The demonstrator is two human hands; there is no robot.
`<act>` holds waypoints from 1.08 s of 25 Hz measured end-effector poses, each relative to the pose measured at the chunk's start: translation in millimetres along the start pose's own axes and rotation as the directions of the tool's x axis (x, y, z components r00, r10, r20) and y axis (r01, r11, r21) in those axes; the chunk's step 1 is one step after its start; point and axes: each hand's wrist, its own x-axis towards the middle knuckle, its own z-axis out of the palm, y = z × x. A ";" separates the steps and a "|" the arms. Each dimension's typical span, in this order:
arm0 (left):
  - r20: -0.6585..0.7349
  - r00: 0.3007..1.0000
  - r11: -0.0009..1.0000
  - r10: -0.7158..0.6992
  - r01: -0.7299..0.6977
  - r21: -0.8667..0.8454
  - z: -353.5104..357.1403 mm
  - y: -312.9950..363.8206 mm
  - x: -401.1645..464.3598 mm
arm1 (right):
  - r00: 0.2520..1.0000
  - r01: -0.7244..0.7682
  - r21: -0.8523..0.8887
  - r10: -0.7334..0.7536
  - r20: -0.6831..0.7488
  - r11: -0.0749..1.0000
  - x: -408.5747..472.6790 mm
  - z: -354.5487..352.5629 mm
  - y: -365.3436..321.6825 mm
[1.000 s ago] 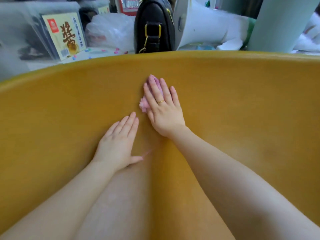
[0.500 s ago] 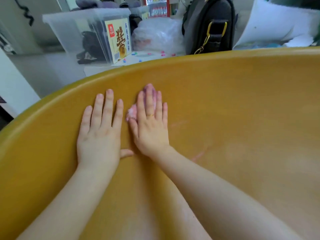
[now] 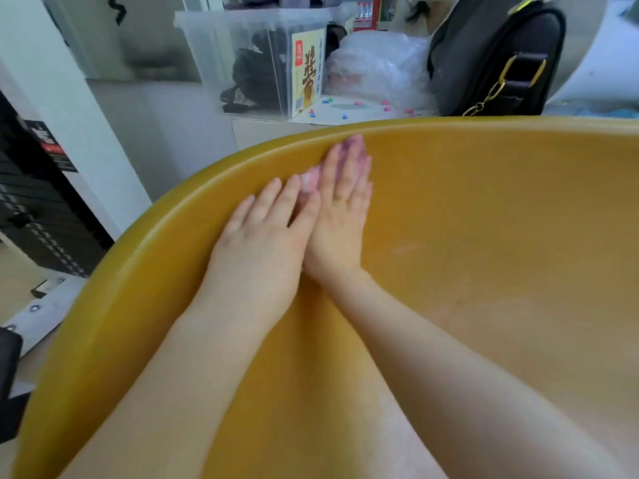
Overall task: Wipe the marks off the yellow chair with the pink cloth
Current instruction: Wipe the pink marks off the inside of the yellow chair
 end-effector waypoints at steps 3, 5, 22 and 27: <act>-0.167 0.957 0.971 -0.237 0.241 0.003 -26.8 -18.4 -4.0 | 0.956 0.213 0.111 -0.231 0.182 0.971 -30.7 -2.6 -19.3; -0.113 0.912 0.919 -0.395 0.393 -0.043 -33.4 -29.1 -7.1 | 0.925 0.294 0.106 -0.311 0.220 0.950 -30.1 -11.7 -13.3; -0.018 0.899 0.898 -0.439 0.438 -0.036 -29.8 -24.2 -8.1 | 0.943 0.281 0.112 -0.296 0.151 0.953 0.6 -13.2 -12.2; -0.051 0.894 0.895 -0.446 0.446 -0.009 -24.5 -24.7 -4.9 | 0.999 -0.041 0.099 0.038 0.037 0.994 22.6 -10.5 -13.3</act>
